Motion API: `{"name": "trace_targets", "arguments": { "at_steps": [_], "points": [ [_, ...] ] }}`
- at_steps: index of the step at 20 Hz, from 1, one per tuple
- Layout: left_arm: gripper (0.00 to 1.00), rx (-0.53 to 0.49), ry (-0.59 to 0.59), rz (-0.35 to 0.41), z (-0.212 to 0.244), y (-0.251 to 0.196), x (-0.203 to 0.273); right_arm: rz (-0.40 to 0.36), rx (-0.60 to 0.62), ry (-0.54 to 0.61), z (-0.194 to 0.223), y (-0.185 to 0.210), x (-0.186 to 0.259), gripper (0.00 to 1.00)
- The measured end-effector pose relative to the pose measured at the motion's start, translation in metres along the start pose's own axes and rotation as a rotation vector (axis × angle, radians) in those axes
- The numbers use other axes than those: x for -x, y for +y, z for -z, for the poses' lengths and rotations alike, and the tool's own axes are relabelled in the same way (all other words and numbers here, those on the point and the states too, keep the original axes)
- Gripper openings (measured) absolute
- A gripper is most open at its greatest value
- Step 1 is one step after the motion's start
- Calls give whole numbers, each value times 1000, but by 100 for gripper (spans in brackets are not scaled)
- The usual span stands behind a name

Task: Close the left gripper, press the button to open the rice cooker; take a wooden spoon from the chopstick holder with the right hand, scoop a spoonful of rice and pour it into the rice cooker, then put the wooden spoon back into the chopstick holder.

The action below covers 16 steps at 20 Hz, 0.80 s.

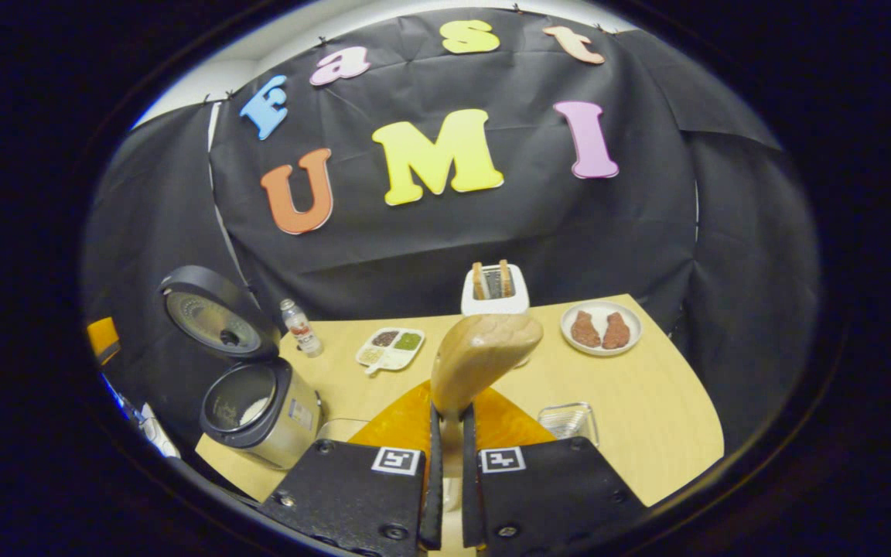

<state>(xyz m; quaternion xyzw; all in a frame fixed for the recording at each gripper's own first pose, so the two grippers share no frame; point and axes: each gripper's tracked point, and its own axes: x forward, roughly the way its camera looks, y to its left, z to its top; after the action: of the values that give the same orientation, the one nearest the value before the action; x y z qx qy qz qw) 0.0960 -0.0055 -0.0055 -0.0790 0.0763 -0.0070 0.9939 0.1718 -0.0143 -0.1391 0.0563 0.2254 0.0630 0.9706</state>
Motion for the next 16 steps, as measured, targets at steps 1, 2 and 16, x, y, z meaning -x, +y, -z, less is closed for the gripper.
{"name": "trace_targets", "arguments": {
  "at_steps": [1, 2, 16],
  "points": [
    [95, 1, 2, -4, 0, 10, 4, 4, 8, 15, 10, 11, -4, 15],
    [95, 0, 4, -9, 0, 19, 10, 12, 12, 25, 21, 19, -8, 15],
    [95, -24, 101, -79, 26, 101, 45, 109, 284, 29, 124, 78, -98, 15]
  ]
}}
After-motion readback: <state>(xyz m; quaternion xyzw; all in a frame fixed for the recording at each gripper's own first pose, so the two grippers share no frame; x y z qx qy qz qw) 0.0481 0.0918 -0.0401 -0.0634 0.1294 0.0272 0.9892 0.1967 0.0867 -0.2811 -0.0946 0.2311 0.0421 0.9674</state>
